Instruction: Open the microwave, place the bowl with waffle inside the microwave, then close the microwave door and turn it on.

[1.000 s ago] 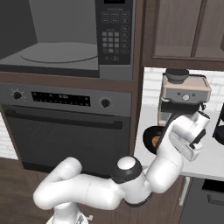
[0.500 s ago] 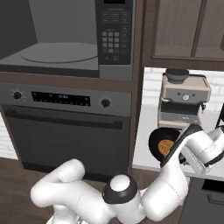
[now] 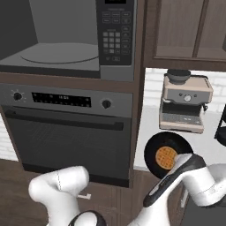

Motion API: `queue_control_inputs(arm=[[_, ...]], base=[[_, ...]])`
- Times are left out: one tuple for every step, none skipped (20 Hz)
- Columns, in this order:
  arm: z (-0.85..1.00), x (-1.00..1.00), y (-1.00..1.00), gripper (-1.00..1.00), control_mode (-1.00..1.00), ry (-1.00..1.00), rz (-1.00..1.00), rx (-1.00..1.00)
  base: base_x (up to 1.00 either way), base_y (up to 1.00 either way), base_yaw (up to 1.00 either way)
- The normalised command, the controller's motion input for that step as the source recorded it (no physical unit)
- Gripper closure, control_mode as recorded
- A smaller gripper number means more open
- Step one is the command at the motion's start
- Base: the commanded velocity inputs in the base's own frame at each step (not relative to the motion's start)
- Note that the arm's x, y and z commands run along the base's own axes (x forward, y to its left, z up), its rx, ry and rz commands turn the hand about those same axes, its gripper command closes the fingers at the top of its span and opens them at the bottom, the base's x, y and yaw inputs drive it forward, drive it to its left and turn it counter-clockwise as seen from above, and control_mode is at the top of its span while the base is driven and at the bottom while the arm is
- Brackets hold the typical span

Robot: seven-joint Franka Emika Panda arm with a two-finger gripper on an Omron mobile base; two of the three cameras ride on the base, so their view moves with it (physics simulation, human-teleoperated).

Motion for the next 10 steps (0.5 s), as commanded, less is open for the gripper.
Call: queue_control_inputs(arm=[[0.50, -1.00, 0.44, 1.00, -1.00, -0.30, -0.04, 0.00], [0.60, -1.00, 0.49, 1.00, -1.00, -0.27, -0.01, 0.00], [0.65, -1.00, 0.54, 1.00, -1.00, -0.25, 0.00, 0.00], [0.71, -1.00, 0.59, 1.00, -1.00, -0.25, 0.00, 0.00], [0.82, -1.00, 0.65, 1.00, -1.00, -0.25, 0.00, 0.00], [0.88, -0.99, 0.67, 1.00, -1.00, -0.21, 0.00, 0.00], [0.90, -0.96, 0.68, 1.00, -1.00, -0.20, 0.00, 0.00], [0.94, -0.93, 0.68, 1.00, -1.00, -0.16, 0.00, 0.00], [0.99, -0.89, 0.71, 1.00, -1.00, -0.11, 0.00, 0.00], [1.00, -0.85, 0.76, 1.00, -1.00, -0.11, 0.00, 0.00]], base=[[0.00, 0.00, 0.00], [0.00, 0.00, 0.00], [0.00, 0.00, 0.00], [0.00, 0.00, 0.00], [0.00, 0.00, 0.00], [0.00, 0.00, 0.00], [0.00, 0.00, 0.00], [0.00, 0.00, 0.00], [0.00, 0.00, 0.00], [0.00, 0.00, 0.00]])
